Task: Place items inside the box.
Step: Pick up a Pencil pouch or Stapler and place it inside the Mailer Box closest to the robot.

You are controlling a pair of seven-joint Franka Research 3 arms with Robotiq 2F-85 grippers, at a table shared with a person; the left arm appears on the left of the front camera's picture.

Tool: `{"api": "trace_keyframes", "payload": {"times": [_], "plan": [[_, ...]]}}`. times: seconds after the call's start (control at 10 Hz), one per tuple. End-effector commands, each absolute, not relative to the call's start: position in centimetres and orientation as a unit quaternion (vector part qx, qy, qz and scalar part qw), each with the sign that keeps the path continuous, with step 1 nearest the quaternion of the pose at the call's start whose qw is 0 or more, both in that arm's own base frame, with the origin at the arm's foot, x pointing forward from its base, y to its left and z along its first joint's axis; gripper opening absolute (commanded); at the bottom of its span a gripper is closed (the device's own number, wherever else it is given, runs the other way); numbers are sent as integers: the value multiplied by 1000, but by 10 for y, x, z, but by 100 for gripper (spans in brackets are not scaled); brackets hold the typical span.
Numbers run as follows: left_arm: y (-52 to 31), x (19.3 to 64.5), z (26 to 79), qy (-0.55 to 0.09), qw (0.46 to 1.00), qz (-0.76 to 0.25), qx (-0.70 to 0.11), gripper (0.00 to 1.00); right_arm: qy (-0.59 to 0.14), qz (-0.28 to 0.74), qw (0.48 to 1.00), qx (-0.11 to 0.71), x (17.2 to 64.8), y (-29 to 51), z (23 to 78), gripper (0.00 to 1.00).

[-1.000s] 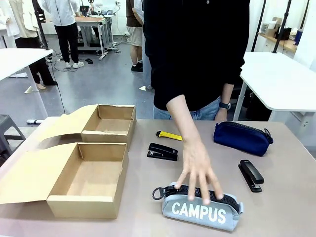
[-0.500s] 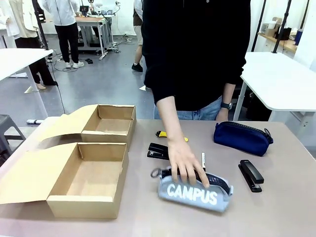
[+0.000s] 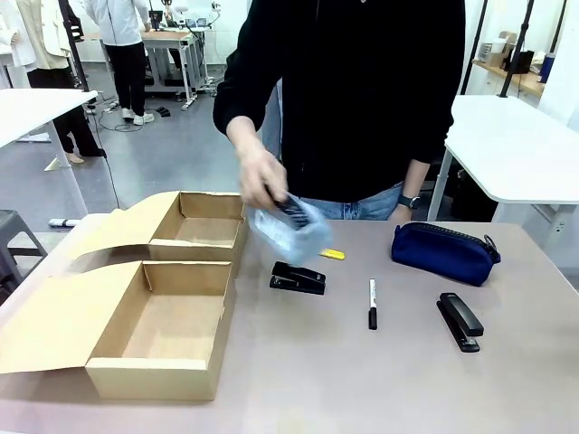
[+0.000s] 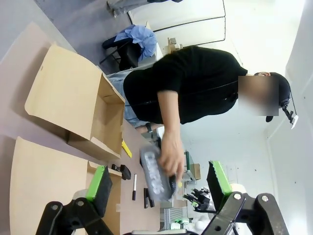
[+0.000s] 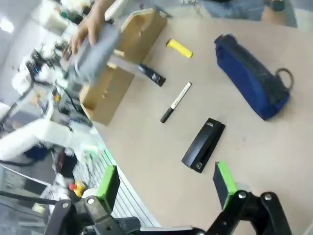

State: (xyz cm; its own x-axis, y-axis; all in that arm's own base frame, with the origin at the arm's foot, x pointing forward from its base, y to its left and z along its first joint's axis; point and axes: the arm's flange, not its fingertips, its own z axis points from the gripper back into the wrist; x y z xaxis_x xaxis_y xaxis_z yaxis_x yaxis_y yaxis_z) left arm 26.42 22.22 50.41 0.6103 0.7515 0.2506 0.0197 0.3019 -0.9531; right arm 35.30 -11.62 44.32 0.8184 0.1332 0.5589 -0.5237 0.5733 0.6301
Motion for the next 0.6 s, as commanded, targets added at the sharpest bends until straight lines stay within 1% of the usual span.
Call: {"api": "trace_keyframes", "payload": {"times": [0.0, 0.1, 0.2, 0.3, 0.4, 0.5], "plan": [[223, 265, 504, -376, 714, 242, -539, 100, -219, 270, 872, 345, 390, -62, 416, 100], [223, 265, 504, -376, 714, 242, -539, 100, -248, 275, 871, 322, 403, -36, 407, 100], [223, 265, 504, -376, 714, 242, -539, 100, -294, 208, 883, 302, 400, -43, 418, 100], [223, 265, 504, -376, 714, 242, -539, 100, -210, 265, 872, 354, 391, -41, 423, 100], [223, 265, 504, -376, 714, 242, -539, 100, -233, 257, 880, 325, 402, -28, 420, 100], [223, 265, 504, -376, 714, 242, -539, 100, -221, 324, 880, 267, 401, -24, 426, 100]]}}
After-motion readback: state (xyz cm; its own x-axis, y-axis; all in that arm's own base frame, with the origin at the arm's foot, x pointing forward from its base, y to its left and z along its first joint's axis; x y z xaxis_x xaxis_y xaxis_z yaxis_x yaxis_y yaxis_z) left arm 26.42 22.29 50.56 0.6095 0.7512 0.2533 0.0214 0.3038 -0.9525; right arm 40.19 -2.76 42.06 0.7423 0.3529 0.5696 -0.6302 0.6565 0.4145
